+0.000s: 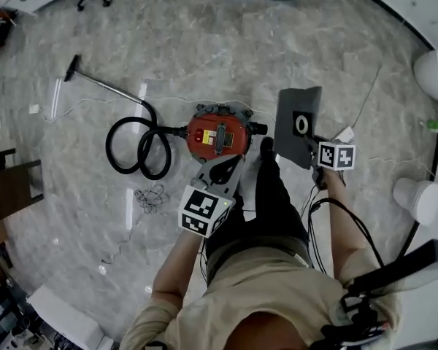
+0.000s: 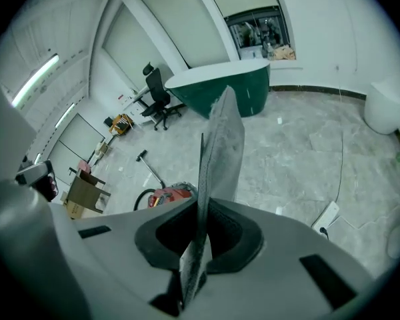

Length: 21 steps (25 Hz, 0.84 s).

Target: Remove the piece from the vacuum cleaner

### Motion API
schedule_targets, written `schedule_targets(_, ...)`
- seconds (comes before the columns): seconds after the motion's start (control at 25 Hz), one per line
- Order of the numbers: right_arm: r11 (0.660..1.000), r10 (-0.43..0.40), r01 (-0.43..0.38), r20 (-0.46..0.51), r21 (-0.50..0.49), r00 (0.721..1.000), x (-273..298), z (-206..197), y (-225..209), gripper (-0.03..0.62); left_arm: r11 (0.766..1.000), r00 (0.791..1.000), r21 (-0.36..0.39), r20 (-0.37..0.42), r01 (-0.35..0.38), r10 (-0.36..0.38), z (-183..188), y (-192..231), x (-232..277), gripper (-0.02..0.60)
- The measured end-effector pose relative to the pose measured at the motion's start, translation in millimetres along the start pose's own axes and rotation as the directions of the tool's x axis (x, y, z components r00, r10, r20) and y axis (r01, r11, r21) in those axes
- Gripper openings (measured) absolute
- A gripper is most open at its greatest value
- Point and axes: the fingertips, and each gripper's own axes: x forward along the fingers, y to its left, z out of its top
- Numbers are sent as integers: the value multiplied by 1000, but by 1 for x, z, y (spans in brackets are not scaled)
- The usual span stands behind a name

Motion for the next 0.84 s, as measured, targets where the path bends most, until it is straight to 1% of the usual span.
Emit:
schedule_targets(0.12,1000,10,-8,60,-26,998,-40,0,34,25,999,999,40,19,31,-31,12,-15,-31,-6)
schedule_targets(0.28,997,38,-31,116,-64,993,-78,-6,74,25,995,997,92,48,49,-53,22,-33,-67,-6)
schedule_targets(0.4,998,49,-41,167,-50,985,-97,-11,96,25,989,995,127,65,72,-80,32,-42,-87,-6)
schedule_targets(0.48,999,49,-45,190,-24,981,-108,-15,102,25,988,992,124,68,95,-104,36,-48,-92,-6)
schedule_targets(0.6,998,60,-64,189,16,980,-129,-34,106,25,988,990,85,46,126,-131,31,-69,-100,-6)
schedule_targets(0.68,997,70,-77,192,31,979,-147,-44,104,25,986,988,82,38,143,-147,33,-90,-102,-6)
schedule_targets(0.84,995,74,-85,204,45,976,-190,-65,88,25,978,982,99,32,182,-186,38,-142,-98,-6)
